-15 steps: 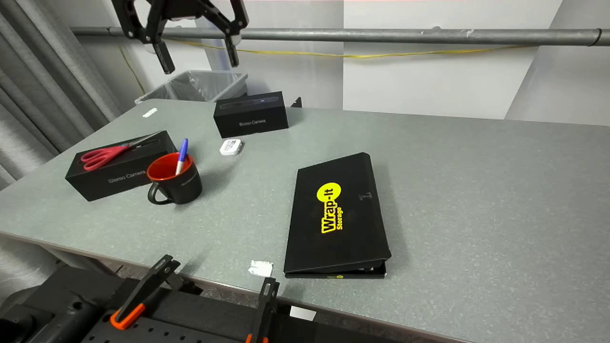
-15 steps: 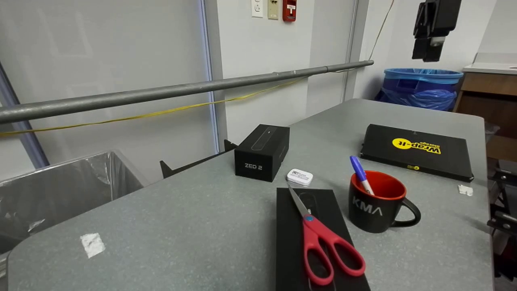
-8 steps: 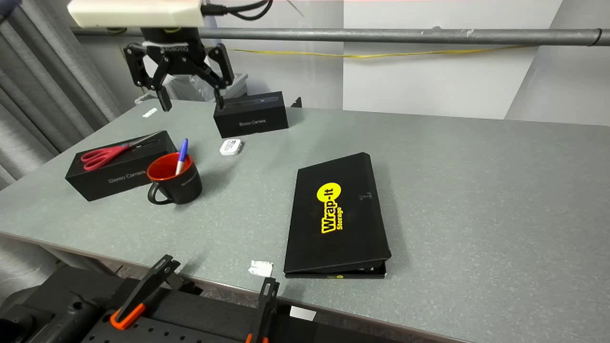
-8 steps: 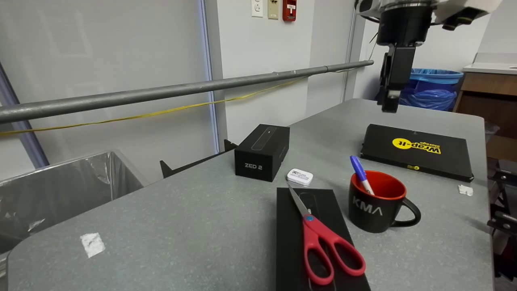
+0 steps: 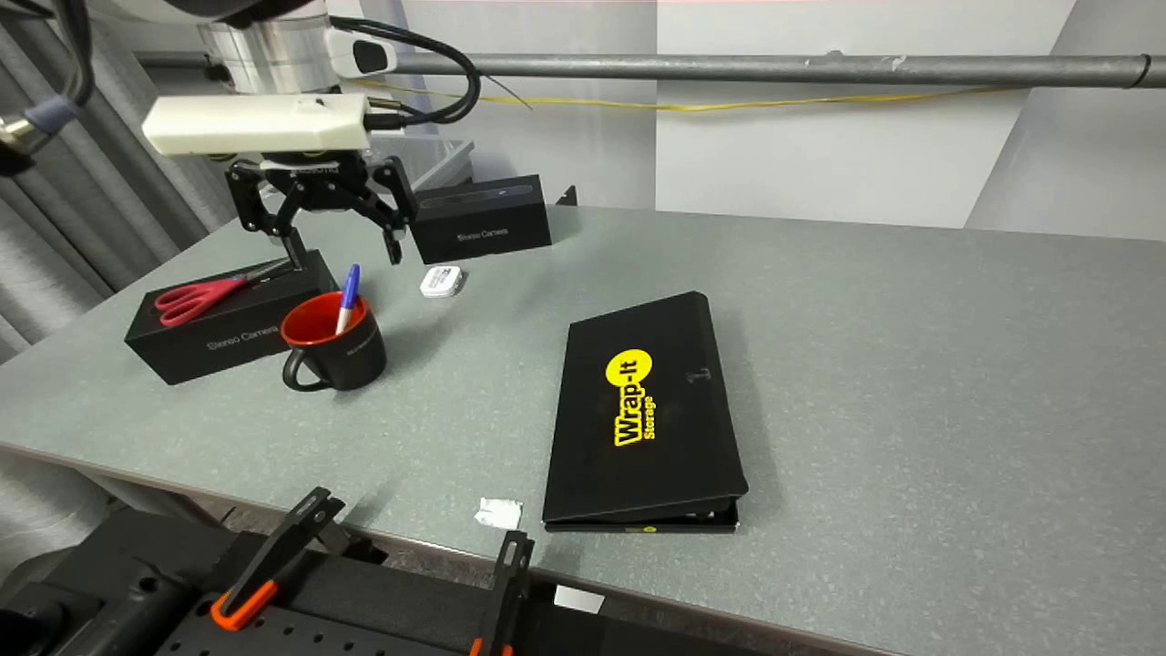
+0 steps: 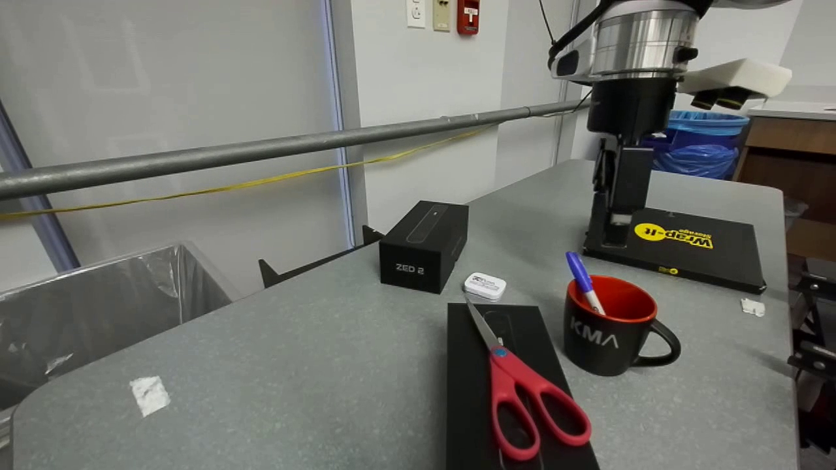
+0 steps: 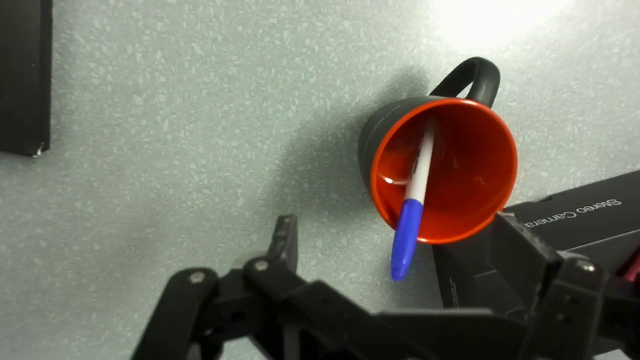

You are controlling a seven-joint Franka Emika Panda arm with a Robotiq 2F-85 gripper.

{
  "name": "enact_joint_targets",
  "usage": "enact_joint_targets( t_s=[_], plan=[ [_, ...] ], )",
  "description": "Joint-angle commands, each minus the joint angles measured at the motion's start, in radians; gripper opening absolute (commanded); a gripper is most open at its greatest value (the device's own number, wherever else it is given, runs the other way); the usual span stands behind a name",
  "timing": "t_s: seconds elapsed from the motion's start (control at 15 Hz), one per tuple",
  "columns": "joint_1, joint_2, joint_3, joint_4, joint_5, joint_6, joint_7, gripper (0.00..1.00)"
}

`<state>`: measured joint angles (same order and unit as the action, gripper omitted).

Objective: Remove the marker from the mug and put it on the table

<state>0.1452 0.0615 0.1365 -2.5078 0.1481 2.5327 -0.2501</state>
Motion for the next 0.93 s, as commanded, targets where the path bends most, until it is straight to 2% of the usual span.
enact_joint_targets(
  t_s=[0.0, 0.27, 0.33, 0.4, 0.53, 0.87],
  plan=[
    [0.003, 0.057, 0.027, 0.015, 0.032, 0.073, 0.008, 1.00],
    [-0.003, 0.102, 0.047, 0.022, 0.035, 0.124, 0.017, 1.00],
    [-0.006, 0.112, 0.052, 0.025, 0.042, 0.126, 0.012, 0.97],
    [-0.010, 0.118, 0.059, 0.027, 0.054, 0.131, 0.005, 0.74],
    [-0.015, 0.125, 0.071, 0.031, 0.083, 0.134, -0.008, 0.68],
    [-0.023, 0.115, 0.092, 0.037, 0.146, 0.150, -0.023, 0.27]
  ],
)
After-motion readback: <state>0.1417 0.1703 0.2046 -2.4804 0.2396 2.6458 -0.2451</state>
